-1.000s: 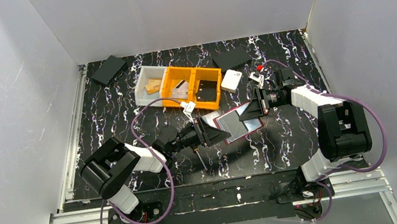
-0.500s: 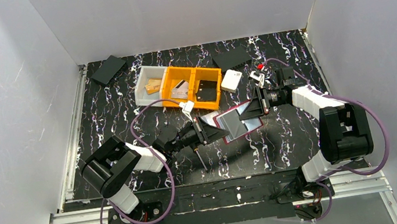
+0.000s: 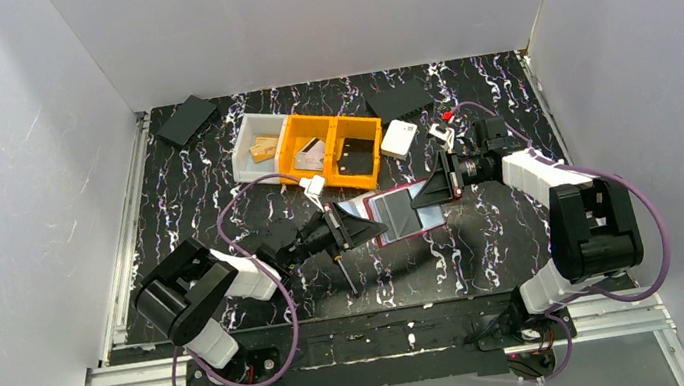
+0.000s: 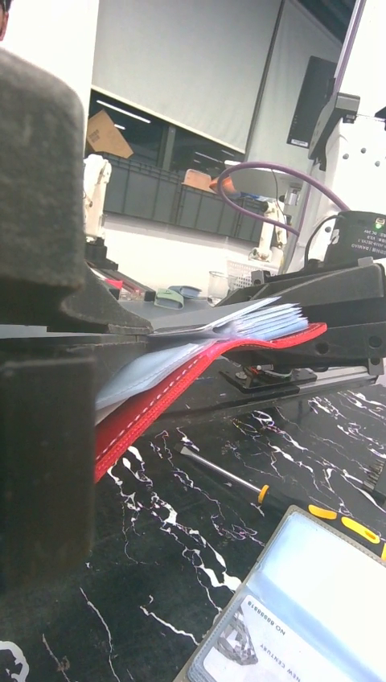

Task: Take the credit cards out of the card holder
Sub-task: Remove the credit card from the card holder.

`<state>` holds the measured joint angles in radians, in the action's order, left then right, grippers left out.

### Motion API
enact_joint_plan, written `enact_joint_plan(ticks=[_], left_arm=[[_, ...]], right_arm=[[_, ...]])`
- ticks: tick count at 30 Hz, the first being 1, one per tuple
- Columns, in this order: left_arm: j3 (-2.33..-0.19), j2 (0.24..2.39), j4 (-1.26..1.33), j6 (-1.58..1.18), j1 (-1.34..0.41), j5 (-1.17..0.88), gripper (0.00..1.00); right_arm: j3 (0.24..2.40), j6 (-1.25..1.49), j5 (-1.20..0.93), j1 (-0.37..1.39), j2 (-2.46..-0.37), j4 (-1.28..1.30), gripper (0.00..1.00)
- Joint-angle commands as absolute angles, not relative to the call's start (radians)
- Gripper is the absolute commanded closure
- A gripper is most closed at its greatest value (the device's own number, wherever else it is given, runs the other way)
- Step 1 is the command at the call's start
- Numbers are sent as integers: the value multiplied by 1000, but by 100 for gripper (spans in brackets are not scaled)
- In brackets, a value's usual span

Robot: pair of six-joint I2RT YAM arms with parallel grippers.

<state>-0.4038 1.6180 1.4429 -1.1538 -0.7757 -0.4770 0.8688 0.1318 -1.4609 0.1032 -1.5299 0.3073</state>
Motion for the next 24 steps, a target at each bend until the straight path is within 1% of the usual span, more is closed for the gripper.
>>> enact_joint_plan(ticks=[1,24], left_arm=[[-382,1554,1480,-1143,-746,-523,100],[-346,1539,1485,-1162,-714,-526,100]], right_arm=[[868,132,-1483,59,-1486,268,99],[849,150,-1485,41,-1469,230,99]])
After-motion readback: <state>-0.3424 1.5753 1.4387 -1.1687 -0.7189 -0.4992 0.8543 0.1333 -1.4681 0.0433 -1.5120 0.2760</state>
